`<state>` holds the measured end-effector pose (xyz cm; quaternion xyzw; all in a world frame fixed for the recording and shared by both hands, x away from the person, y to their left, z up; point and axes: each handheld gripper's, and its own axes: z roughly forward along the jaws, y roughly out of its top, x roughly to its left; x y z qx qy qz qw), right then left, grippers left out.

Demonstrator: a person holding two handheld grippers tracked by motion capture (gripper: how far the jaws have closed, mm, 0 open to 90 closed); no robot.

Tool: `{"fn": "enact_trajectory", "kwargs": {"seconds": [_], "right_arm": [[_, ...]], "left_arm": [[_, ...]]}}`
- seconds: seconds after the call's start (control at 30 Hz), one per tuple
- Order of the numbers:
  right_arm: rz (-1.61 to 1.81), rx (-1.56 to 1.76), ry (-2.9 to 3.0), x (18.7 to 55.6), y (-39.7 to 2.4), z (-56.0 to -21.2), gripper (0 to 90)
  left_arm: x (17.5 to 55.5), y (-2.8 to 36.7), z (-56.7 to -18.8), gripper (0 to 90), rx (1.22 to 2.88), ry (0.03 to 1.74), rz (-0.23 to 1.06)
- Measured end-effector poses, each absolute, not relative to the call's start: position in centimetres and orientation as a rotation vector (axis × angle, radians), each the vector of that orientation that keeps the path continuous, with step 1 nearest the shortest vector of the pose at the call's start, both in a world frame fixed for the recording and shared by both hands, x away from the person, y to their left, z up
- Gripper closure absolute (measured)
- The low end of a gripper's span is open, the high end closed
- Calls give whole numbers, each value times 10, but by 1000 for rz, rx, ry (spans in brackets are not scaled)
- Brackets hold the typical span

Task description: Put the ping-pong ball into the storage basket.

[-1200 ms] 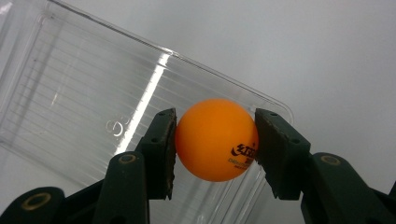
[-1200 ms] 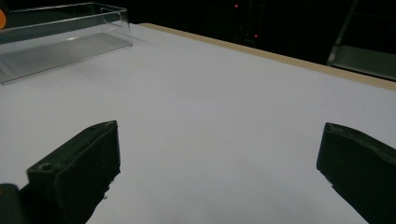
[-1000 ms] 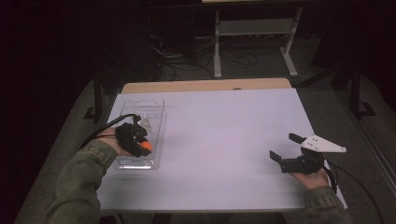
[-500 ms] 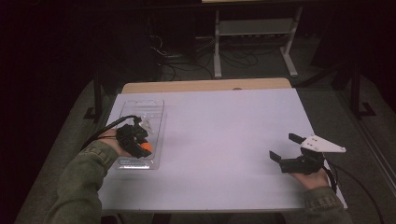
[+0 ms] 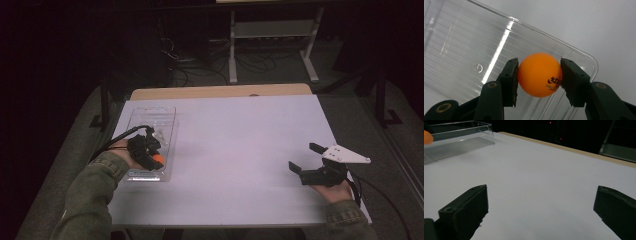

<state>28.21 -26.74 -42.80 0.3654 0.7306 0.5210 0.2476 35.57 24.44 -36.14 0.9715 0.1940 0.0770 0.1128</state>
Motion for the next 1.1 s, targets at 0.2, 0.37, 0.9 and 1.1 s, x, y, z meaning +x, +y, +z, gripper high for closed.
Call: {"fn": "enact_trajectory", "kwargs": {"seconds": [0.2, 0.37, 0.9, 1.1], "right_arm": [[1422, 998, 1988, 282, -268, -428, 0], [1423, 997, 1988, 282, -269, -428, 0], [1423, 1001, 1988, 282, -269, -428, 0], [1423, 1002, 1987, 282, -269, -428, 0]], "left_arm": [[357, 244, -363, 505, 2847, 571, 225], [359, 242, -368, 505, 2853, 569, 217], [362, 243, -375, 502, 2867, 588, 206], [362, 245, -373, 475, 2853, 607, 219]]}}
